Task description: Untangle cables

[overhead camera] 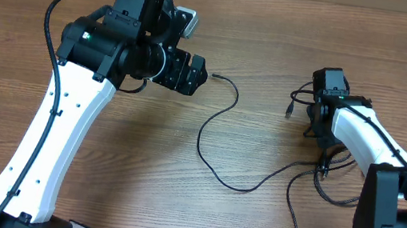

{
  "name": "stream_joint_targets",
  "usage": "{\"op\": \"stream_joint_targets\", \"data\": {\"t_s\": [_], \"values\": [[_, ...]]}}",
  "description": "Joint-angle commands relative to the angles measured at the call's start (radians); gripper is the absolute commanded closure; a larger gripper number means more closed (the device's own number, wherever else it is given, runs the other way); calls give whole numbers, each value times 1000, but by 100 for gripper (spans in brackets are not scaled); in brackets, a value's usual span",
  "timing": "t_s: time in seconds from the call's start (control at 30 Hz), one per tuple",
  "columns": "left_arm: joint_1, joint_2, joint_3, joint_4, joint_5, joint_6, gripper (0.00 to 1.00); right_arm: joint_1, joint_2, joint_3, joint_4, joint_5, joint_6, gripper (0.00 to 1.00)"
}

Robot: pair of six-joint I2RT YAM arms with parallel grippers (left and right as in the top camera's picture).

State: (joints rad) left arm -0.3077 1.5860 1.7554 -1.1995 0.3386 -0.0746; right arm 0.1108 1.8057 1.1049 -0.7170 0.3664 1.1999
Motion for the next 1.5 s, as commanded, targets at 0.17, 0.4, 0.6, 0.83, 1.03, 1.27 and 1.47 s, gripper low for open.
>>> {"op": "stream_joint_targets", "data": {"t_s": [0.17, 0.4, 0.6, 0.83, 1.03, 1.27, 1.47], "values": [[0, 0, 13, -5, -6, 16, 11, -6, 5, -5, 40, 13, -55, 42], [0, 0, 13, -5, -6, 16, 11, -6, 26, -5, 59, 8, -57, 42], [0, 0, 13, -6, -6, 16, 11, -6, 70, -5, 62, 3, -57, 41], [0, 0, 13, -8, -6, 16, 11, -6, 80, 2, 61, -85, -139, 96], [0, 0, 13, -3, -6, 16, 11, -6, 4, 122, 57, -251, -325, 96], [0, 2, 13, 0, -6, 16, 11, -6, -151, 456, -63, -343, -517, 96], [0, 21, 13, 4, -6, 16, 10, -5, -236, 784, -248, -343, -655, 96]]}}
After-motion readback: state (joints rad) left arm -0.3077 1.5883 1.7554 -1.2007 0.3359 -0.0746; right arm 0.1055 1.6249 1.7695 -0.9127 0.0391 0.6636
